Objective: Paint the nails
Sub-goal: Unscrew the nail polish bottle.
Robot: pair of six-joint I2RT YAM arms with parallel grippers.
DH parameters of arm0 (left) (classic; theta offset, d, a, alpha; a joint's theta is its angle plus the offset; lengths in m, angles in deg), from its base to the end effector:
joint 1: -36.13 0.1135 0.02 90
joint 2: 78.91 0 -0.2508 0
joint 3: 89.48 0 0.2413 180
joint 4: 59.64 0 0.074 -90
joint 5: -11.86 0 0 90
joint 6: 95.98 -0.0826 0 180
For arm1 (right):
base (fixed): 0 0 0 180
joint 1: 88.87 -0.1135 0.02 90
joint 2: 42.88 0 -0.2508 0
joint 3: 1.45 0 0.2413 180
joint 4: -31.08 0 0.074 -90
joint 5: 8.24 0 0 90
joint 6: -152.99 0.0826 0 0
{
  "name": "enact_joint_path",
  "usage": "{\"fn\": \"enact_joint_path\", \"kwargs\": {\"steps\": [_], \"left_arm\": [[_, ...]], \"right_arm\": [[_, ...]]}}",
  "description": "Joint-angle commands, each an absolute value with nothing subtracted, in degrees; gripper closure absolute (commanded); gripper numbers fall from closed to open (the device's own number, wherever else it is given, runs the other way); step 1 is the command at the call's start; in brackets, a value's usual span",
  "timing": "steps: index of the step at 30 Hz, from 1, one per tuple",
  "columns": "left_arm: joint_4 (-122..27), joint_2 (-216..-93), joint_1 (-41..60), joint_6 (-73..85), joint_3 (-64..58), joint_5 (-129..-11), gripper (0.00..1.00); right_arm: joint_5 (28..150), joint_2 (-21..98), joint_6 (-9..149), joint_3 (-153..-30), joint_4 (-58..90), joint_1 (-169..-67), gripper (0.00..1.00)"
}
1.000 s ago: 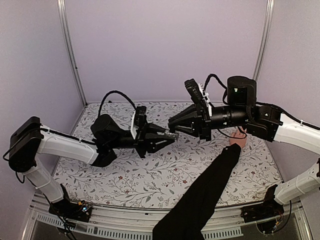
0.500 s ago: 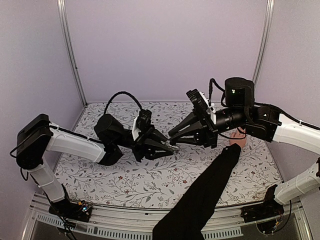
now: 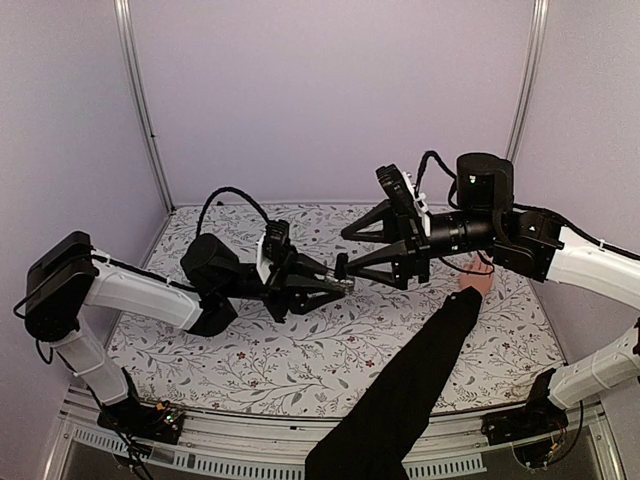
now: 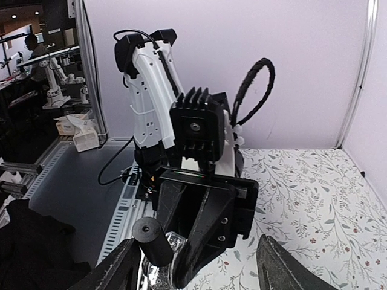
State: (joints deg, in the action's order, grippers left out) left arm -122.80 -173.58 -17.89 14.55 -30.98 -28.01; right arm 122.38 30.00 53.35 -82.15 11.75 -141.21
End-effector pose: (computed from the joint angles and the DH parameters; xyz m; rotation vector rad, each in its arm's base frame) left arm 0.1533 -0.3191 0.2787 1.1763 0.8518 -1.5706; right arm 0.1524 0.2855 0.3587 -1.3871 1.2572 1.1507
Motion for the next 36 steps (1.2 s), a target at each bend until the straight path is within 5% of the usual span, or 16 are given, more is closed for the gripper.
{"fn": "enact_joint_path", "kwargs": {"steps": [1, 12, 20, 29, 36], "left_arm": [[-120.07, -171.15, -17.22, 9.51, -32.17, -35.72, 1.0], [-106.62, -168.56, -21.9, -4.11, -31.23, -70.78, 1.0], [-101.25, -171.42, -26.32, -11.72, -26.93, -87.09, 1.0], [-101.23, -173.56, -28.46, -16.6, -25.35, -92.65, 1.0], [-100.76, -173.9, -28.58, -17.31, -24.8, -92.81, 1.0]], "right_arm": [[118.12, 28.38, 56.59, -80.85, 14.36, -140.04, 0.3], [100.32, 29.26, 67.82, -81.57, 14.95, -140.02, 0.31], [94.2, 32.5, 73.25, -83.86, 12.99, -140.07, 0.48], [94.57, 34.37, 74.59, -84.99, 12.61, -140.03, 0.63], [95.82, 35.14, 74.1, -85.83, 12.64, -140.02, 0.91]]}}
